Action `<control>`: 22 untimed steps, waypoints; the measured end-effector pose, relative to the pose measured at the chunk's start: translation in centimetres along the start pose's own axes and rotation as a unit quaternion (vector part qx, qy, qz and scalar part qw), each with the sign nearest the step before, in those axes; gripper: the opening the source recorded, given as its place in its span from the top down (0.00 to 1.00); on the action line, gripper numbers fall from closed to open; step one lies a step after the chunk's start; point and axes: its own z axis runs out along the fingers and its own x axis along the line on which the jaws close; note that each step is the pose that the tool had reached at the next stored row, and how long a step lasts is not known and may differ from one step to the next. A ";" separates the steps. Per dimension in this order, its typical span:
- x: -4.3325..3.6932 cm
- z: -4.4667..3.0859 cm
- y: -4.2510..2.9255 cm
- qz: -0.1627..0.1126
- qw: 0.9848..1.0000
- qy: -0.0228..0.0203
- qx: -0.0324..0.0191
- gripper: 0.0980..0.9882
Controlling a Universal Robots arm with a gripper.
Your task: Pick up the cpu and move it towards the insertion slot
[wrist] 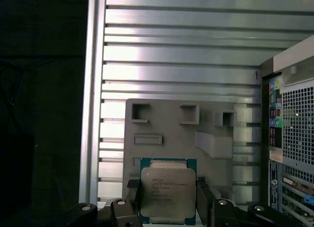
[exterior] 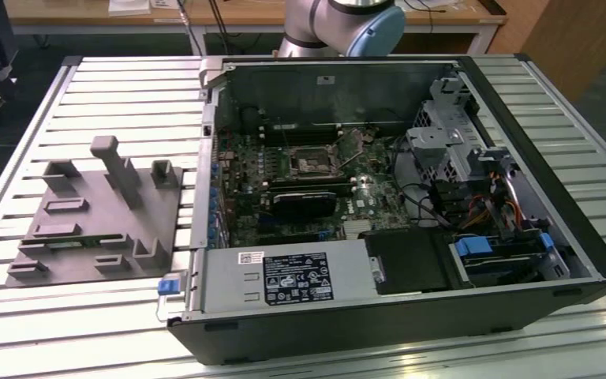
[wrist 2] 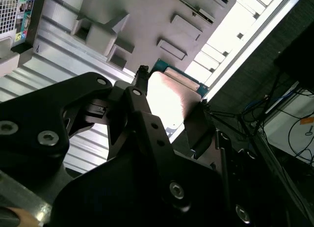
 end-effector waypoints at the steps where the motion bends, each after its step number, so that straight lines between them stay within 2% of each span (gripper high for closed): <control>1: -0.15 0.00 0.00 0.000 1.000 0.000 0.000 0.50; 22: -3.06 0.00 -0.03 0.000 1.000 0.000 0.000 0.50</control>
